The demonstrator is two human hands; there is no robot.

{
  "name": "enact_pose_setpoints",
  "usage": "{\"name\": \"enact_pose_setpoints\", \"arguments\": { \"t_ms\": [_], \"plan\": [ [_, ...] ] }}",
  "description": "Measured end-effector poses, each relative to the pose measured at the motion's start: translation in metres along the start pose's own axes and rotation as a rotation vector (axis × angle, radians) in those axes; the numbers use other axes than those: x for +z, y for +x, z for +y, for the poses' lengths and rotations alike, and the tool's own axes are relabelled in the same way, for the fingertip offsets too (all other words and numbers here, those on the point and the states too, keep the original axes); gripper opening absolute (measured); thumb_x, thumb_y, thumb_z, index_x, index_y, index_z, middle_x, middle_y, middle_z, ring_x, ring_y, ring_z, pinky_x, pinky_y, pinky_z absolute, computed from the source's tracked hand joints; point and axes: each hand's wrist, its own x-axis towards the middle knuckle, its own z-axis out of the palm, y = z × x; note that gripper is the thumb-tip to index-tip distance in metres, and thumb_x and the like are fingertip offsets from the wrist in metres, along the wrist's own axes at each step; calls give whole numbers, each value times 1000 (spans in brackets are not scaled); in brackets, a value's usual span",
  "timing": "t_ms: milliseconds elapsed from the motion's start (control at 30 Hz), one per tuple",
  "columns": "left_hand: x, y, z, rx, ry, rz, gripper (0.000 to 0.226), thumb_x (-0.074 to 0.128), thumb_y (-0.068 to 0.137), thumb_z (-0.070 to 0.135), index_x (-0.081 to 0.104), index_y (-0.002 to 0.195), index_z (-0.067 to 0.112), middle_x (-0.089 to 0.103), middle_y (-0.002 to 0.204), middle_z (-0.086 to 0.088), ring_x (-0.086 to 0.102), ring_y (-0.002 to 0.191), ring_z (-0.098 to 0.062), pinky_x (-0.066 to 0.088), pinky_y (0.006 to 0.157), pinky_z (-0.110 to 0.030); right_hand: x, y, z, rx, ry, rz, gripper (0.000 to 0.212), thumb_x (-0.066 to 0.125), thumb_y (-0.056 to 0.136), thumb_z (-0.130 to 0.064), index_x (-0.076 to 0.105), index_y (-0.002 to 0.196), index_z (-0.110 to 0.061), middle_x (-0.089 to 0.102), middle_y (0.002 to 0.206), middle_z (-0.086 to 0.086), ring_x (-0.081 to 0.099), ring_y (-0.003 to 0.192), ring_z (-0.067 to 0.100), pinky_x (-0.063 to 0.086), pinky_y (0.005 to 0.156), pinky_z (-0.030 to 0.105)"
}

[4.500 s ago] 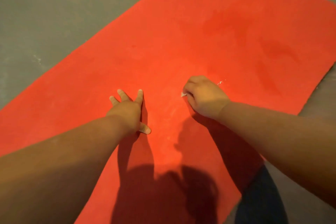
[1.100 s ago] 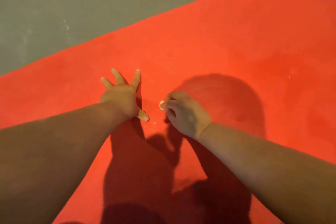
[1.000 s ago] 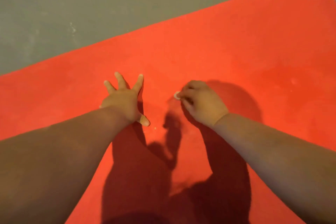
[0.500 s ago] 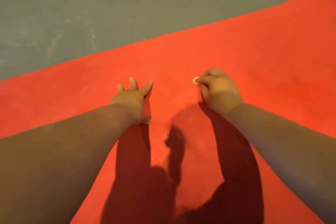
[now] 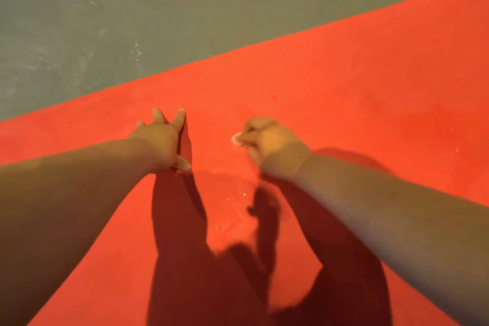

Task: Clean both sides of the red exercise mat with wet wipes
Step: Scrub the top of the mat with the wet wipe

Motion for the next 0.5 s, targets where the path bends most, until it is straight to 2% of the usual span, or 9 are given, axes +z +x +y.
{"name": "enact_pose_setpoints", "arguments": {
  "t_ms": [67,167,200,267,333,433,467,500],
  "plan": [
    [1,-1,0,1,-10,-8,127,80,69,50,-15,151,30,-14,157,-23,12,138,-57,25,112,-51,-29,9,42,240,-79,134,32,48,83,-17,74,99,-6,64,96,19,59,94,34,41,82,33],
    [0,-1,0,11,-35,0,126,80,71,47,-15,151,30,-15,157,-23,9,138,-57,23,112,-51,-73,2,94,700,-212,393,26,53,91,-13,70,108,-3,63,111,22,57,105,35,34,88,32],
    [0,-1,-1,12,-41,0,126,80,71,47,-14,151,30,-15,157,-23,9,138,-57,22,113,-50,-74,2,94,764,-214,417,26,52,92,-13,69,108,-2,63,112,23,57,106,36,34,89,32],
    [2,-1,-3,15,-63,13,126,81,69,47,-12,152,32,-13,158,-20,10,139,-56,23,113,-50,-51,13,66,676,-193,392,28,49,90,-12,70,103,1,63,107,25,58,101,38,38,87,35],
    [4,-1,-6,15,-96,38,127,84,65,48,-8,152,36,-10,159,-16,11,140,-53,24,112,-50,-12,20,19,432,-117,293,32,47,79,-10,72,95,0,64,97,23,60,93,38,44,83,34],
    [6,-1,-9,11,-136,59,127,86,62,47,-4,151,40,-7,161,-11,11,141,-50,25,113,-49,25,10,-42,9,-14,49,28,50,68,-3,71,86,-2,62,84,15,61,81,36,51,72,33],
    [6,-1,-10,9,-139,60,126,86,62,47,-3,151,41,-7,161,-10,11,142,-50,25,112,-49,21,9,-41,-87,-20,-11,28,49,69,-4,72,86,-4,62,82,13,61,78,35,51,70,32],
    [6,-1,-10,10,-137,63,126,86,62,47,-3,151,41,-8,161,-10,11,142,-50,26,112,-50,13,13,-28,-106,-34,-26,30,46,73,-10,73,86,-5,62,81,13,61,77,34,49,70,31]
  ]
}}
